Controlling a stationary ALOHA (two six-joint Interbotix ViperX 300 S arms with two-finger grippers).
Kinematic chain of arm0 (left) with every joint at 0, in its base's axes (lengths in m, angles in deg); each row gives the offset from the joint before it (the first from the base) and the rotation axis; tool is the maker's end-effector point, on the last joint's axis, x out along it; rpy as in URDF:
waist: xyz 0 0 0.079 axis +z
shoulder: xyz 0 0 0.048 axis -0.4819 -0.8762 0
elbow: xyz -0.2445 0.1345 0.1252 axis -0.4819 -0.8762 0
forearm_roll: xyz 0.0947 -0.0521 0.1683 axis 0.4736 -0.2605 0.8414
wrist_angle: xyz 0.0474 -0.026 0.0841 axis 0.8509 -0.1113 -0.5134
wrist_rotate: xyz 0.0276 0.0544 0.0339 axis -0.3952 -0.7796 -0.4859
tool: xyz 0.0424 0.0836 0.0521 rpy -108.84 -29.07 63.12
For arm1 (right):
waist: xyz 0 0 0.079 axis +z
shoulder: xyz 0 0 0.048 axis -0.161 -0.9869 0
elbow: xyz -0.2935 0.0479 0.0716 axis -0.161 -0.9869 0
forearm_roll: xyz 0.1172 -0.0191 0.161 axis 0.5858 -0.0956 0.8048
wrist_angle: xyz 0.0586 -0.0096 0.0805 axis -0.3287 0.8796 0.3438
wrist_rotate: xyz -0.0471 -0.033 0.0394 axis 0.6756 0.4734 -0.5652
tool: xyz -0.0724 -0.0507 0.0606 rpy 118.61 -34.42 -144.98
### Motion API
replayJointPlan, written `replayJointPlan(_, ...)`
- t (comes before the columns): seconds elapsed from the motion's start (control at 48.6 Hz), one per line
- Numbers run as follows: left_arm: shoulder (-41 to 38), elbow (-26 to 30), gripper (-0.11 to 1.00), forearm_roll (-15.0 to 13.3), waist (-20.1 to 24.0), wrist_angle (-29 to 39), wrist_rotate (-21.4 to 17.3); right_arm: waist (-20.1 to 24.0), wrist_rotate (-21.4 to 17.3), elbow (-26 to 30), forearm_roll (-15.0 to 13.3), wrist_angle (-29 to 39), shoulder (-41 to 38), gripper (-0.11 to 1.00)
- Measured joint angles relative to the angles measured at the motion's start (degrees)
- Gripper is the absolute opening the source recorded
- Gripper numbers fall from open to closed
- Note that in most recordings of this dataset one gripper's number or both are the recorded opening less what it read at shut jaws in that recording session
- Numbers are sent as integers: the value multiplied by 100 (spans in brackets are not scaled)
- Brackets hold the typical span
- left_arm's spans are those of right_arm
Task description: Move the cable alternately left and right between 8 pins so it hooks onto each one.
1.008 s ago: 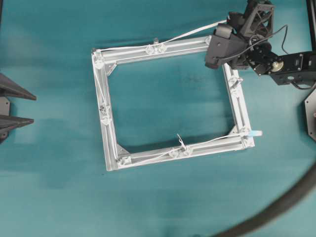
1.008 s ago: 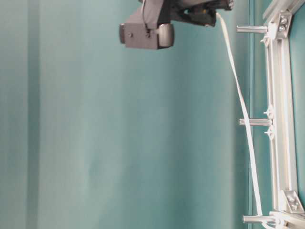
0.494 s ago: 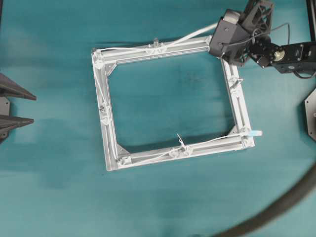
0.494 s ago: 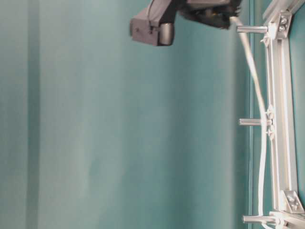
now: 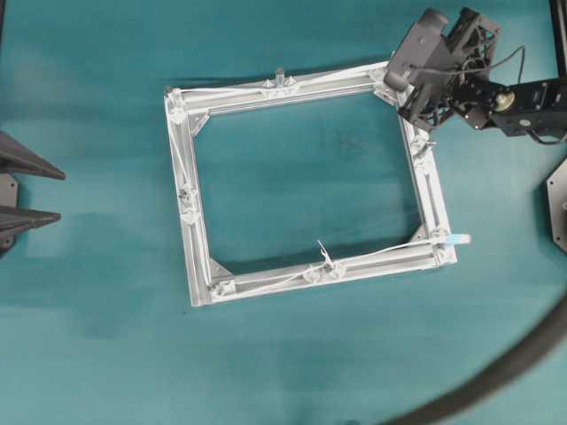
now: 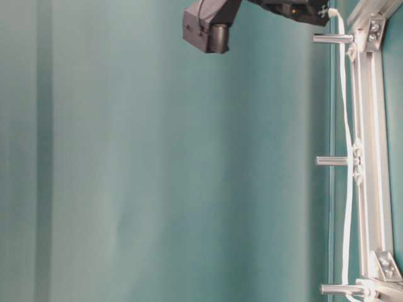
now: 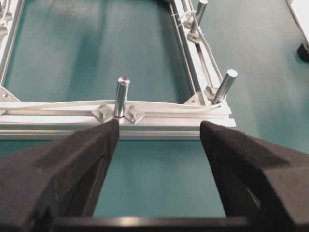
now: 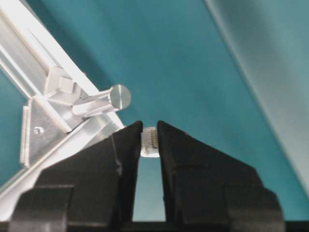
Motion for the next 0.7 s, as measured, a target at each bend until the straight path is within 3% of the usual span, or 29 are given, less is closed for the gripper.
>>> replayJointPlan(0.391,0,0,78,0,0,-9,0,26,-18,158,2522,-483,325,13)
replayJointPlan(0.555,0,0,78,0,0,-9,0,26,-18,158,3401,-563,439,10)
replayJointPlan(0.699,0,0,78,0,0,0,0,18,-26,167,3955,-563,457,10)
